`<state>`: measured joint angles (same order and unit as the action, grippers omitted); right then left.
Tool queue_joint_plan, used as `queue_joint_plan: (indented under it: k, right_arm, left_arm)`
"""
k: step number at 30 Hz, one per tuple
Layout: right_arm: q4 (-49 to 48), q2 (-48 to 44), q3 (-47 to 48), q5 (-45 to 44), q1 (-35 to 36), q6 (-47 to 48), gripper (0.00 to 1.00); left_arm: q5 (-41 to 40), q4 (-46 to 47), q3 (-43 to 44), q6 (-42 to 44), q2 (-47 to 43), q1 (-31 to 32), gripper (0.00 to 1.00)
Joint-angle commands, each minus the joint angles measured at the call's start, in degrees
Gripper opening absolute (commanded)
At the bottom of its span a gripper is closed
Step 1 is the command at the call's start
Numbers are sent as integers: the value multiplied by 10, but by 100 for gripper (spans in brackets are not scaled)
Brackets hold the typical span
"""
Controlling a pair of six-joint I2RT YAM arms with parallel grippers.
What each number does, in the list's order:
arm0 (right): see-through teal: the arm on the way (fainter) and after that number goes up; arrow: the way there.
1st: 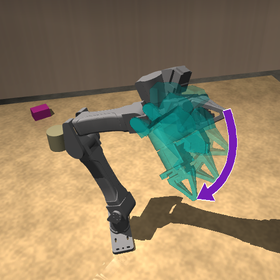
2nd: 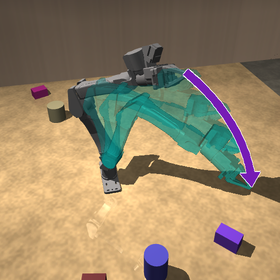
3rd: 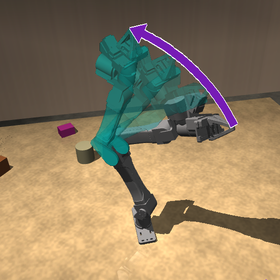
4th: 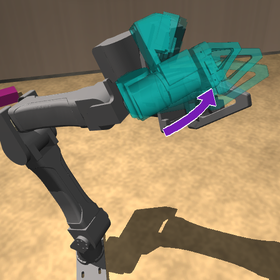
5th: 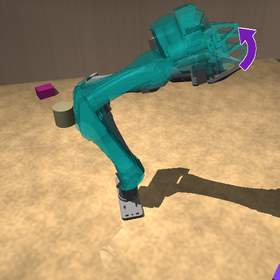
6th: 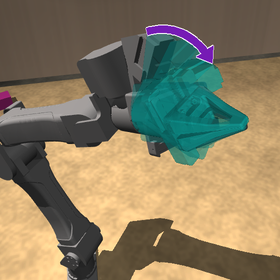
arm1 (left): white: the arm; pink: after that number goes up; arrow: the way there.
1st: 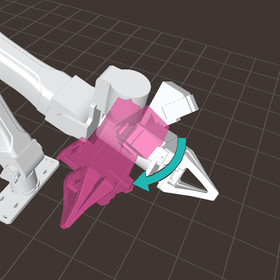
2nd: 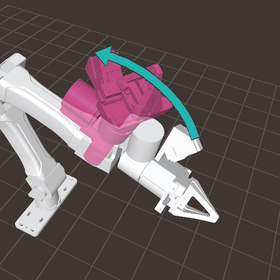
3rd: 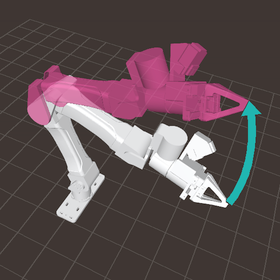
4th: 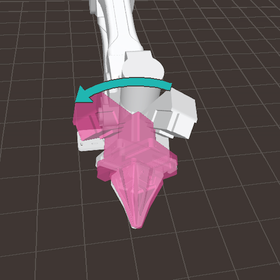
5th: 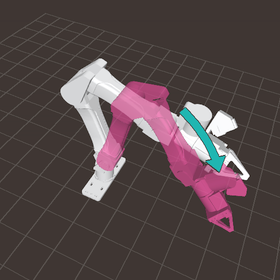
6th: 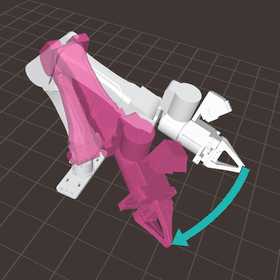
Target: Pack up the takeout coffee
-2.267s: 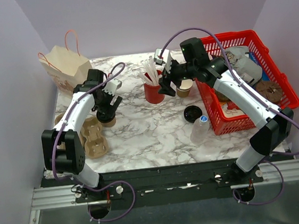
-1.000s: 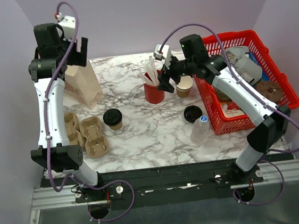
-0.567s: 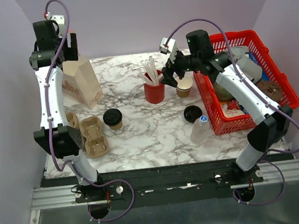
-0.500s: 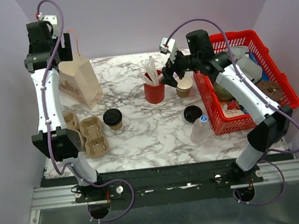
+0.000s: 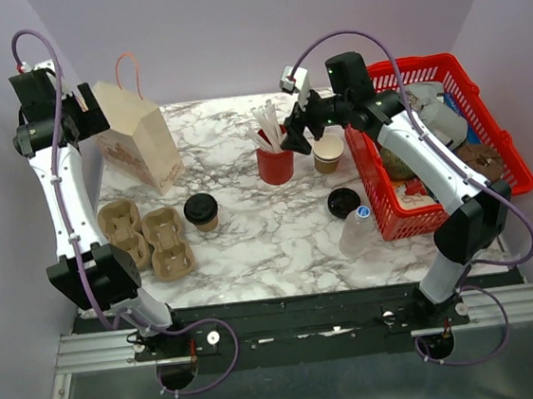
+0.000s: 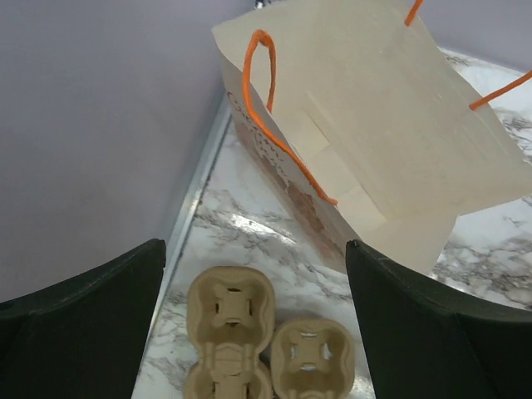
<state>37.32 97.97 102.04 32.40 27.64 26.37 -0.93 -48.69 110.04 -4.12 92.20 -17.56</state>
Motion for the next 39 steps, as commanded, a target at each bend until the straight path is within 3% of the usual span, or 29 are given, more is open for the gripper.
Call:
queue_joint_plan:
  k: [1, 8, 13, 23, 29, 36, 39]
  right_arm:
    - [-6, -1, 4, 16, -3, -10, 92]
    - [-7, -25, -30, 3, -3, 2, 92]
    - [-9, -35, -48, -5, -3, 6, 92]
    - [-10, -35, -47, -13, -3, 9, 92]
    - [-10, -31, -47, -10, -3, 8, 92]
    - [-10, -28, -38, -9, -3, 10, 92]
    - [-10, -29, -40, -11, -3, 11, 92]
  left_arm:
    - [132, 10, -8, -74, 36, -22, 96]
    - [152, 25, 2, -86, 80, -22, 92]
    - [123, 23, 21, -88, 107, -22, 87]
    - [138, 26, 54, -84, 120, -20, 42]
    - [146, 26, 83, -66, 126, -17, 29]
    - [134, 20, 87, -56, 133, -8, 21]
    - [118, 12, 70, -55, 125, -5, 32]
